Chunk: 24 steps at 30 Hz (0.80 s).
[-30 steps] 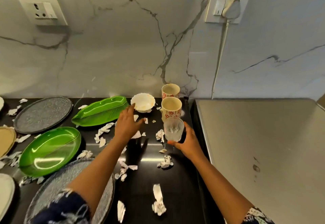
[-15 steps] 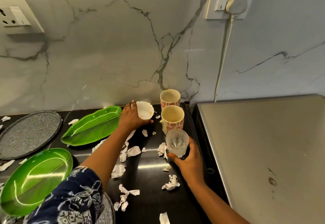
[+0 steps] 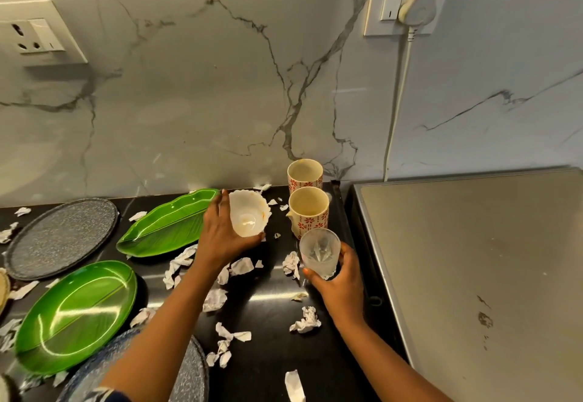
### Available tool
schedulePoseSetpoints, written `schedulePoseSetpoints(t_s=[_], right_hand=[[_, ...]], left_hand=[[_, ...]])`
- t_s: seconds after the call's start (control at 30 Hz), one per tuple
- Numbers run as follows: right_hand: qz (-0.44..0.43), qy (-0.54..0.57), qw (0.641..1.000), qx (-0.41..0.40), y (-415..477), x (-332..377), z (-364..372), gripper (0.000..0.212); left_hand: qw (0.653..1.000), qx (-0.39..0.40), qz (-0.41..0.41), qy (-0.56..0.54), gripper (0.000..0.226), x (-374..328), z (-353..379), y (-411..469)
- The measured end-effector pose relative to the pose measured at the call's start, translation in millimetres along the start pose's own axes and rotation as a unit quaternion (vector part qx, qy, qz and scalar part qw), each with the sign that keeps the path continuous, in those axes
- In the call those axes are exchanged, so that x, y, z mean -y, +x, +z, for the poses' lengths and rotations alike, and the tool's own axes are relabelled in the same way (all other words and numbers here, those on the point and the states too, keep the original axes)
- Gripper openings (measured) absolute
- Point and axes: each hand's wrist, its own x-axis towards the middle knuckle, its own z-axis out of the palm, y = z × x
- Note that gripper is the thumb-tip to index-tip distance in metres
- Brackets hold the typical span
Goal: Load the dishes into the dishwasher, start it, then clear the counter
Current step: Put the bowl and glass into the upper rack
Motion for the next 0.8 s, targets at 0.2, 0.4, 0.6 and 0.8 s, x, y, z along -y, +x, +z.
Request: schedulePoseSetpoints(t_s=[0.2, 0.4, 0.6, 0.8], right_hand=[[-0.009, 0.027, 0.999, 0.018, 1, 1, -5, 0.077], [-0.036, 0.058, 0.997, 0.028, -20, 1, -24, 0.077], [-0.076, 0.063, 0.995, 0.022, -99, 10, -70, 0.079], [-0.074, 0.077, 0.994, -0.032, -207, 14, -127, 0.084]], left_hand=[[0.987, 0.052, 0.054, 0.141, 0.128, 6, -16, -71], [0.978, 0.071, 0.103, 0.166, 0.125, 0, -22, -136], [0.97, 0.072, 0.183, 0.142, 0.13, -23, -50, -194], [0.959, 0.046, 0.259, 0.106, 0.119, -40, -65, -285]])
